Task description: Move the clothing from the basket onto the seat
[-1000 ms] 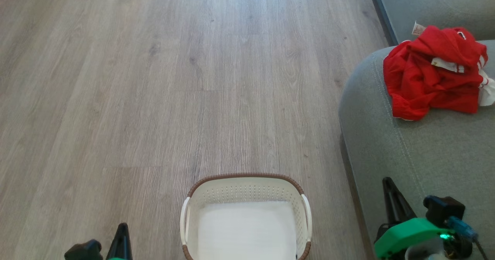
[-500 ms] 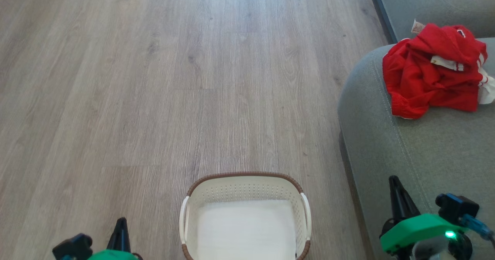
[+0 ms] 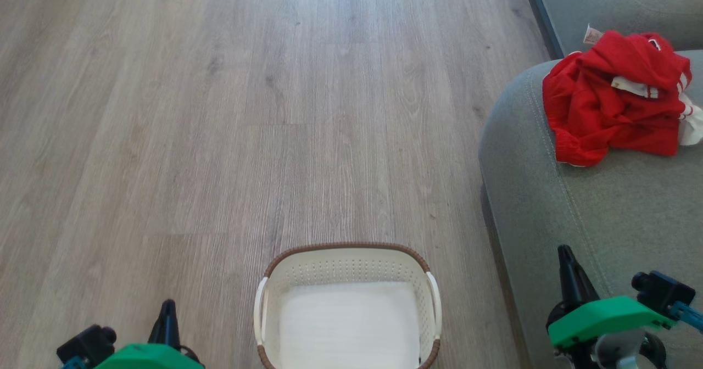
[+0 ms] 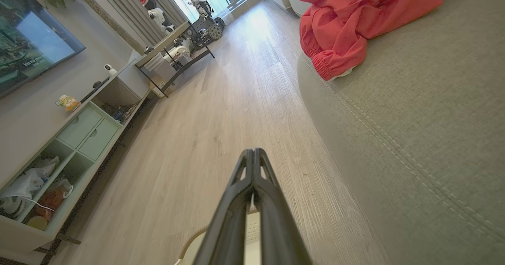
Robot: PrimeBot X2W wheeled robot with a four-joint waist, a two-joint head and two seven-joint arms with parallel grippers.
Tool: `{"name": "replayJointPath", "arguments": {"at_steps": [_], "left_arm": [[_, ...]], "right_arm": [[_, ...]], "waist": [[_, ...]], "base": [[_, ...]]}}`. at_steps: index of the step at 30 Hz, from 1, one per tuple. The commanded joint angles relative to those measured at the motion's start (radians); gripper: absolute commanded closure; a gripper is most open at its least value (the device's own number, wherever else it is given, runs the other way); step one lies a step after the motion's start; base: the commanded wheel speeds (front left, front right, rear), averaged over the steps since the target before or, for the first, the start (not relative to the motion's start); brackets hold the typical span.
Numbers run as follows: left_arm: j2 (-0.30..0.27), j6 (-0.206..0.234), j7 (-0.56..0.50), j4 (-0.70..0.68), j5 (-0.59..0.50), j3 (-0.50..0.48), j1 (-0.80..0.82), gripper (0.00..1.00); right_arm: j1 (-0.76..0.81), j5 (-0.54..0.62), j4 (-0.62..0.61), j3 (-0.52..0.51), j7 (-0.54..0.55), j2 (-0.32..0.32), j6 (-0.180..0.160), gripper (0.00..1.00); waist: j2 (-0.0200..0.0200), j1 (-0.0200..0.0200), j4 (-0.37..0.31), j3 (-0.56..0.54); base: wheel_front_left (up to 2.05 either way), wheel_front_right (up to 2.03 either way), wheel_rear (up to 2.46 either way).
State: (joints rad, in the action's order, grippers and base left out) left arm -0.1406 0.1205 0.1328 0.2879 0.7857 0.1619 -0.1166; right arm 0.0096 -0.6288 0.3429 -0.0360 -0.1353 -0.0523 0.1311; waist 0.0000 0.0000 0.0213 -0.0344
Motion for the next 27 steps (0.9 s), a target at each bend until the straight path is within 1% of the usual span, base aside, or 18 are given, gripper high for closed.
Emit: {"name": "replayJointPath", "arguments": {"at_steps": [1, 27], "left_arm": [[-0.001, -0.013, -0.005, -0.033, 0.023, -0.030, 0.057, 1.00], [0.026, -0.087, -0.080, -0.037, 0.274, -0.106, 0.109, 1.00]], "right_arm": [[-0.057, -0.028, -0.039, -0.003, 0.008, 0.000, 0.000, 1.00], [-0.076, -0.326, -0.057, -0.026, 0.084, 0.001, 0.000, 1.00]], "waist": [[0.0000, 0.0000, 0.000, 0.000], [0.0000, 0.0000, -0.007, 0.012]], "base": [[0.00, 0.00, 0.00], [0.00, 0.00, 0.00]]}}
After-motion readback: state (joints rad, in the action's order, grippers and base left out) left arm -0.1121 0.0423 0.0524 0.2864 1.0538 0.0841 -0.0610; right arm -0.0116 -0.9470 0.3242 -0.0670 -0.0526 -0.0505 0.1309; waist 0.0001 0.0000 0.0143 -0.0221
